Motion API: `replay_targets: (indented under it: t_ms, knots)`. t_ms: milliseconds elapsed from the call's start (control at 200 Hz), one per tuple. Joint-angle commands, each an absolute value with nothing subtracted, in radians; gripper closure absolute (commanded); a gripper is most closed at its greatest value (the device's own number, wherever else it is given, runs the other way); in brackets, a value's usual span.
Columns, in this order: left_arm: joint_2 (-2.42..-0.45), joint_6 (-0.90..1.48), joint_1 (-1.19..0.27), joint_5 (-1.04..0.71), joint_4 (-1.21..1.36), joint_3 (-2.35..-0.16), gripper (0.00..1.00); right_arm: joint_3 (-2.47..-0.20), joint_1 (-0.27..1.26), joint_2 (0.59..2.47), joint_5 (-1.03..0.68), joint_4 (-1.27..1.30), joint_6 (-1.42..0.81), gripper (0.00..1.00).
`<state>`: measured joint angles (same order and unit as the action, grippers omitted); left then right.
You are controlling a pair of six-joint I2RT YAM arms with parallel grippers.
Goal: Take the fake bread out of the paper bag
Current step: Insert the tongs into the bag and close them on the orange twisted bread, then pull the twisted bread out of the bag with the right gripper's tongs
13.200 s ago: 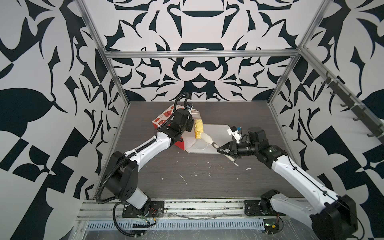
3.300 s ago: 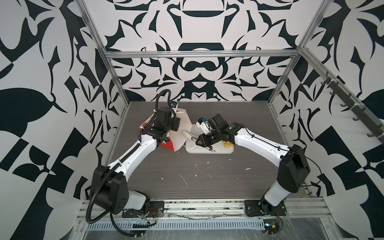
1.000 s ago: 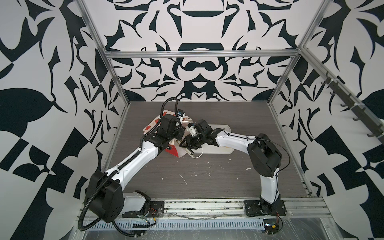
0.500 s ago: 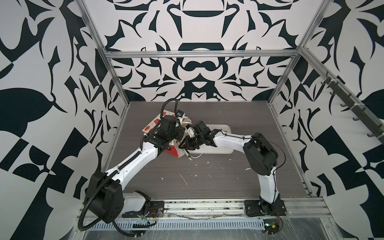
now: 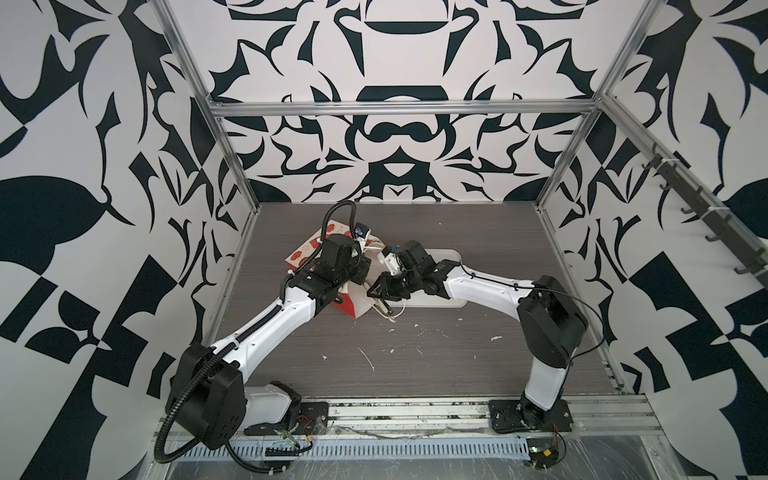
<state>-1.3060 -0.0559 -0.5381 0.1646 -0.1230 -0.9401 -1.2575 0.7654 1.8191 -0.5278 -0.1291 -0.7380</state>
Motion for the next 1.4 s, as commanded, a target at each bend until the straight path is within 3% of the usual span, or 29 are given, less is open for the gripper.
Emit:
replay_targets:
  t_ms: [0,785,1205,1395]
  knots:
    - [-1.282,-0.053,-0.54,0.18,-0.101,-0.931,1.0,-1.238,0.756,1.743,-0.503,-0.147,-0.69,0.82]
    - [-1.313,-0.063,-0.54,0.208,-0.1,-0.968,1.0,-1.093,0.711,1.425,-0.495,-0.462,-0.525,0.83]
    - [-1.343,-0.053,-0.538,0.226,-0.092,-0.983,1.0,-1.047,0.672,1.165,-0.433,-0.667,-0.431,0.82]
    - [-1.35,-0.042,-0.538,0.218,-0.08,-0.979,1.0,-1.039,0.617,1.148,-0.424,-0.684,-0.413,0.82]
